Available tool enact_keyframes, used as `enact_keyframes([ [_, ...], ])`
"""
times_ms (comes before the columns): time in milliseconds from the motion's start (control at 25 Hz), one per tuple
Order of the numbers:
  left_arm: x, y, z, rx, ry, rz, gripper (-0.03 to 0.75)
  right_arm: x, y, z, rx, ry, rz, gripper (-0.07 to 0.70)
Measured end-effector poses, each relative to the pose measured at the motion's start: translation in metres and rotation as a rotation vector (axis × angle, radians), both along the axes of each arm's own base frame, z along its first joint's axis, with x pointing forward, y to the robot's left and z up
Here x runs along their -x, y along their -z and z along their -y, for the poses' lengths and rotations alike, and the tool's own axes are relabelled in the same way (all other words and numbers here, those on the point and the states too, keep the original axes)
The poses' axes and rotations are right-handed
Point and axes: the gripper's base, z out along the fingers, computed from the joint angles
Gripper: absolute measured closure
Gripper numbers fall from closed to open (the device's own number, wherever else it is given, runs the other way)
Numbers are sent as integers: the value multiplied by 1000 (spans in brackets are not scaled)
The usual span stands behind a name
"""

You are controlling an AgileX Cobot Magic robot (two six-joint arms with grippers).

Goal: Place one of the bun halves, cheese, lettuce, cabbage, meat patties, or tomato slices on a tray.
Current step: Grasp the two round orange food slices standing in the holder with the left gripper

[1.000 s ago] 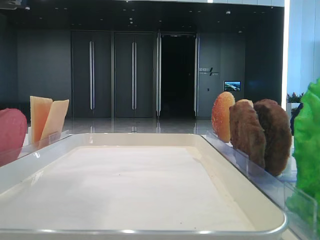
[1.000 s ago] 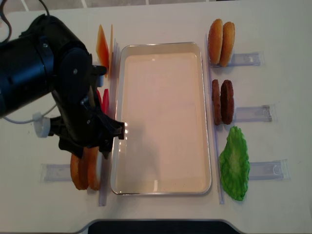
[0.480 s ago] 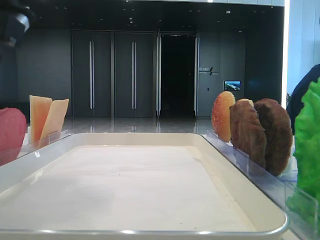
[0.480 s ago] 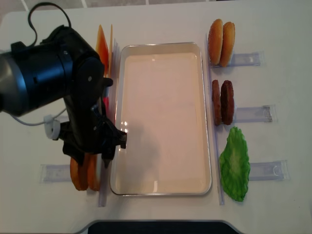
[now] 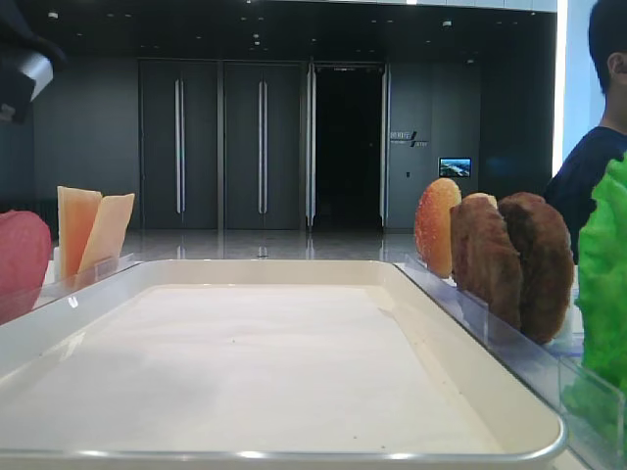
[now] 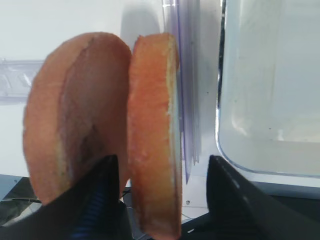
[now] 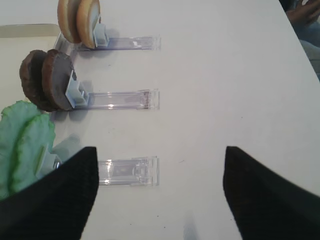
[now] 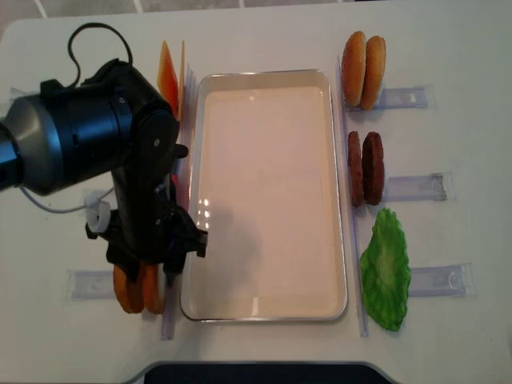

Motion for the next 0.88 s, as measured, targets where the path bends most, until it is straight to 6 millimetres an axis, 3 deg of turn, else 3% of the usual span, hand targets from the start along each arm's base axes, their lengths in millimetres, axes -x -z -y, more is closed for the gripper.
enact_keyframes([
  [280,-1,0,-1,-9,11,6,549,0,0,0,0,0,0,107],
  [360,-1,0,-1,-10,14,7,587,0,0,0,0,0,0,107],
  [880,3,-8,-1,28,24,11,588,0,0,0,0,0,0,107],
])
